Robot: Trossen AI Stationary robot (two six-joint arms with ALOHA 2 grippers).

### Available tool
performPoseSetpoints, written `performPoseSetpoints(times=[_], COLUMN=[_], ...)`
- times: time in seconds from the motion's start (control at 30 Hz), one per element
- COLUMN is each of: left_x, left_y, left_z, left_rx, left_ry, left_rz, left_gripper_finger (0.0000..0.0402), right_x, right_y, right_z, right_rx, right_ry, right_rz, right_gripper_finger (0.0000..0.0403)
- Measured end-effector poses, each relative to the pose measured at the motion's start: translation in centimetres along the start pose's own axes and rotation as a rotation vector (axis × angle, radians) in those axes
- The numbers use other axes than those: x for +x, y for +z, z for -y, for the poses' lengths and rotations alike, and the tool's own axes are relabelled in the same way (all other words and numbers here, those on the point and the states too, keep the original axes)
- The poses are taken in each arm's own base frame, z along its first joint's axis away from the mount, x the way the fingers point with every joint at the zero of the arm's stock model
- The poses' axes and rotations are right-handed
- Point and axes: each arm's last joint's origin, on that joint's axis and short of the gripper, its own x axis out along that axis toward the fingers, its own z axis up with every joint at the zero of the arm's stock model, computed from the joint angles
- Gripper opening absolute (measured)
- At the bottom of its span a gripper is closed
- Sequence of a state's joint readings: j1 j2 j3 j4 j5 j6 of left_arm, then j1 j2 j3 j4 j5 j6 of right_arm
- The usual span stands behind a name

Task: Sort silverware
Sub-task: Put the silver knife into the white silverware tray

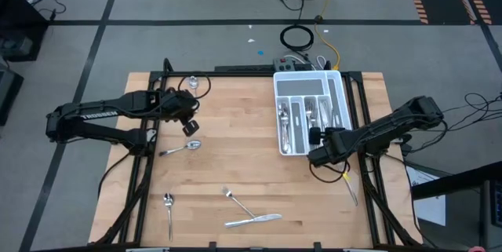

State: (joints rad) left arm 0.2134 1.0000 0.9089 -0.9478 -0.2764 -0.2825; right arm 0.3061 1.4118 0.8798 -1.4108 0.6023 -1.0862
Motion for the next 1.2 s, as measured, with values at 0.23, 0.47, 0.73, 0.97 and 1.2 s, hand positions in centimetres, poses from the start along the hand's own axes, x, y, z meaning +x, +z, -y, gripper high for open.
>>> performPoseSetpoints(times=[0.23,0.47,0.73,0.97,1.2], left_x=[0.0,0.0,0.0,0.0,0.0], left_y=[0.1,0.4,0.6,0.6,0.8], left_z=[-0.2,-0.1,-0.1,-0.1,-0.1], left_rx=[0.000,-0.002,-0.015,-0.018,-0.025], left_ry=[0.059,0.069,0.074,0.080,0.078], left_rz=[0.017,0.057,0.075,0.081,0.096], left_gripper_finger=[0.0057,0.0057,0.0057,0.0057,0.0057], right_x=[1.1,2.2,3.0,3.9,4.5], right_y=[1.0,2.1,2.8,3.1,2.5], right_z=[0.3,-0.1,-0.4,-0.5,-0.2], right_rx=[0.009,-0.013,-0.032,-0.040,0.030], right_ry=[-0.037,0.013,0.030,0.037,0.067], right_rz=[0.063,0.191,0.265,0.299,0.321], right_gripper_finger=[0.0000,0.0000,0.0000,0.0000,0.0000])
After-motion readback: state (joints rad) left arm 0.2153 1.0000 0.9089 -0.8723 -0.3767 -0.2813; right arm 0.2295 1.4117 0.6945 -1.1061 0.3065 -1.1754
